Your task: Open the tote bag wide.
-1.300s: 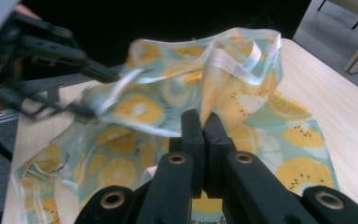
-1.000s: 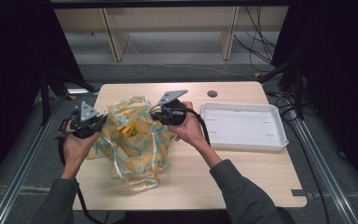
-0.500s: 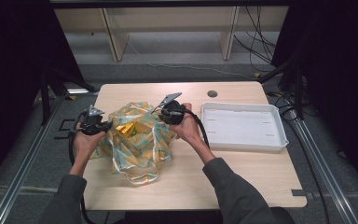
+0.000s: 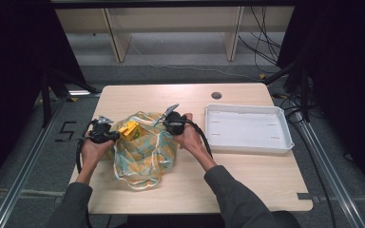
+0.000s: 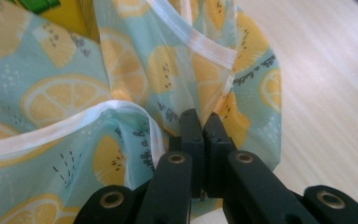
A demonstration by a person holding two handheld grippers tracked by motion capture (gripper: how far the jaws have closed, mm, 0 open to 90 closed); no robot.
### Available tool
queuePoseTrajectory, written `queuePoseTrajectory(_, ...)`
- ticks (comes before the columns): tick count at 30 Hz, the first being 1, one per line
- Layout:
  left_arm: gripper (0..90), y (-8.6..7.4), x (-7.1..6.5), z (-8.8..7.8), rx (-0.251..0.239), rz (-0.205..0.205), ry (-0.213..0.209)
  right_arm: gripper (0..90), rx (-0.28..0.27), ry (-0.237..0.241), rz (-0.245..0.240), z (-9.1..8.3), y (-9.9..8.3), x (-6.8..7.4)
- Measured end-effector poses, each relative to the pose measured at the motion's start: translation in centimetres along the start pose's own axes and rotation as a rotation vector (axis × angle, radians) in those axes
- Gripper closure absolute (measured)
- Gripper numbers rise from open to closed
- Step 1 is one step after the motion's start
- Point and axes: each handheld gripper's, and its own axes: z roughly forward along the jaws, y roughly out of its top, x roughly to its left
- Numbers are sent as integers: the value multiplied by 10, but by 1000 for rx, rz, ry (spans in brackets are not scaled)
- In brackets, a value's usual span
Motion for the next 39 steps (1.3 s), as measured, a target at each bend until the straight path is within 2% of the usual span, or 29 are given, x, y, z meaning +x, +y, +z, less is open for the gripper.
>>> queuePoseTrajectory(5,777,0,-1,-4,-16,7,8,900,34,-1,-9,7,-3,6)
queuePoseTrajectory(6,764,1,0,-5,-11,4,5,900,44,-4,9,8,-3,7)
queuePoseTrajectory(7,755,0,0,-6,-21,2,10,900,49,-7,5,10,-4,7)
queuePoseTrajectory(11,718,-2,4,-6,-20,-25,0,896,74,2,9,15,-6,10)
queuePoseTrajectory(13,692,-3,3,-4,-41,-53,-8,890,96,12,5,18,-7,12)
queuePoseTrajectory(14,697,-4,5,-5,-24,-25,-9,890,104,16,-1,20,-7,14)
queuePoseTrajectory(15,700,-4,4,-5,-25,-28,-4,890,105,20,-7,23,-7,15)
queuePoseTrajectory(16,697,-5,3,-3,-41,-53,-13,891,108,3,-6,25,-7,17)
queuePoseTrajectory(18,705,-6,6,-3,-29,-24,15,890,114,6,-10,26,-6,16)
queuePoseTrajectory(19,718,-7,6,-3,-27,-20,23,890,113,-3,-6,27,-5,16)
queuePoseTrajectory(20,731,-8,6,0,-46,-54,21,890,112,-12,4,28,-4,15)
queuePoseTrajectory(21,752,-9,8,0,-25,-35,25,889,99,-19,35,28,-3,12)
queuePoseTrajectory(23,770,-10,8,1,-14,-30,26,889,87,-25,31,29,-3,10)
queuePoseTrajectory(24,785,-11,8,2,-16,-23,38,887,67,-41,56,29,-3,8)
queuePoseTrajectory(28,789,-15,9,2,4,-26,44,878,51,-32,78,28,-4,5)
queuePoseTrajectory(29,788,-19,12,-1,10,-29,41,879,47,-16,79,27,-5,5)
queuePoseTrajectory(30,780,-20,13,-3,27,-26,35,879,46,1,77,27,-6,6)
queuePoseTrajectory(31,758,-22,14,-4,16,-31,32,879,53,-1,54,25,-7,7)
queuePoseTrajectory(33,679,-23,15,-11,1,-44,34,882,63,18,46,23,-11,10)
queuePoseTrajectory(35,671,-24,15,-16,-11,-45,29,884,67,24,51,21,-14,12)
queuePoseTrajectory(36,636,-23,14,-20,-13,-62,16,884,71,37,48,21,-16,12)
queuePoseTrajectory(37,588,-23,12,-24,-41,-84,23,884,73,32,33,19,-18,13)
queuePoseTrajectory(38,560,-24,12,-30,-50,-72,30,884,80,42,38,17,-19,14)
queuePoseTrajectory(39,535,-22,8,-40,-70,-69,50,884,81,40,18,16,-20,15)
